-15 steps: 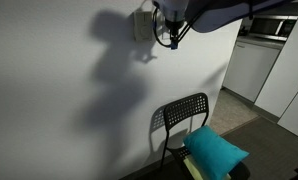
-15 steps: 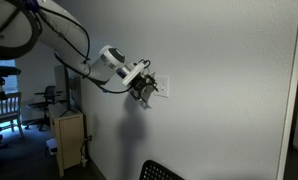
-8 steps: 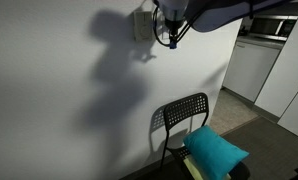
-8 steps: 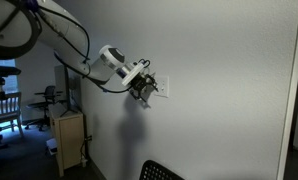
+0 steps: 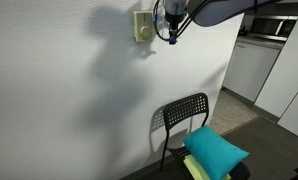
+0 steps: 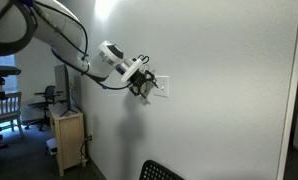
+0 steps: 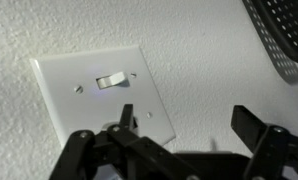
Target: Turn on the left switch
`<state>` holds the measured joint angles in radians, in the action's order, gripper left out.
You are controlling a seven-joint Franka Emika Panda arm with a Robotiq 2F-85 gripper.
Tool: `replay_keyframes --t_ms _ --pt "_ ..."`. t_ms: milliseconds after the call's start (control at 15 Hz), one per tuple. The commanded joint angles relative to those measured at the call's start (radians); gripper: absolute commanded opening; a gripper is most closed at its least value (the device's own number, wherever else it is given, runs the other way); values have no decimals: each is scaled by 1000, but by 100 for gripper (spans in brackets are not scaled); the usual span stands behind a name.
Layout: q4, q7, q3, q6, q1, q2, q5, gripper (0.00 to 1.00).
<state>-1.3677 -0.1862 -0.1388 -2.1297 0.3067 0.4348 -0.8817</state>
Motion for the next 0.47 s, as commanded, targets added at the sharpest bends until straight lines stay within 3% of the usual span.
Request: replay_keyframes --t_ms 0,133,400 --pt "5 -16 7 -44 -15 -16 -8 100" --pt "-18 -40 -6 -55 -27 -26 30 100" --pt "-153 -134 -50 -140 -74 -86 212 100"
